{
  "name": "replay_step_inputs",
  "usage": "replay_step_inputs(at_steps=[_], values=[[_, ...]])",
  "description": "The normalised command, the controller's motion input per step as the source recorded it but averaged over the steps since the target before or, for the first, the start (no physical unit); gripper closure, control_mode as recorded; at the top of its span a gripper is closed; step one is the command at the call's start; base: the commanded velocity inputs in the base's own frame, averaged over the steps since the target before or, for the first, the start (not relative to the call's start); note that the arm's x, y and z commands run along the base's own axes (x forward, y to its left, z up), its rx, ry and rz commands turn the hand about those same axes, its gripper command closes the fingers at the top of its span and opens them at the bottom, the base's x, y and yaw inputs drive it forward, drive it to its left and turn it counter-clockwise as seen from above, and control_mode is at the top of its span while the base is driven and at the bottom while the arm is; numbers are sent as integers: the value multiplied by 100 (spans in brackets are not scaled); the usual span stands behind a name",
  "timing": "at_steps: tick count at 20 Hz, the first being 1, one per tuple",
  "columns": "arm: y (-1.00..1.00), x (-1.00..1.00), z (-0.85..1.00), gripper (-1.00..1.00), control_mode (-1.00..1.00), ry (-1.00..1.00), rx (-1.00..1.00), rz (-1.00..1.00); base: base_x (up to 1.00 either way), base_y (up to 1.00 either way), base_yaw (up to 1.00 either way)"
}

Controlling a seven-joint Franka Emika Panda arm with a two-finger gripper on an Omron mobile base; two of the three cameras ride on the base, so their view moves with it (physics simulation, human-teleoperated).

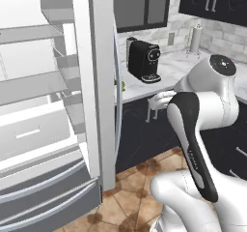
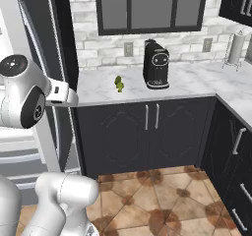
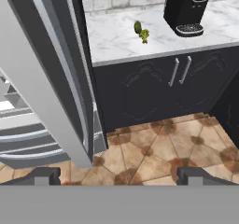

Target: Place the liquor on the top shelf of the fridge to keep it out of children's reach, and place the broccoli and cucumber on lower shelves for easy access.

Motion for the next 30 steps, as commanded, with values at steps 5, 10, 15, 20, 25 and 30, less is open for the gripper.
replay_step_inputs(at_steps=[5, 10, 15, 20, 25, 30], values=[[0, 0, 0, -100, 100, 0, 0, 0, 0, -100, 2], [0, 0, 0, -100, 100, 0, 0, 0, 13, -77, 13], [0, 0, 0, -100, 100, 0, 0, 0, 34, -18, 27], [0, 0, 0, -100, 100, 0, 0, 0, 26, -1, 34], [0, 0, 0, -100, 100, 0, 0, 0, 29, -32, 31], [0, 0, 0, -100, 100, 0, 0, 0, 24, -60, 16]])
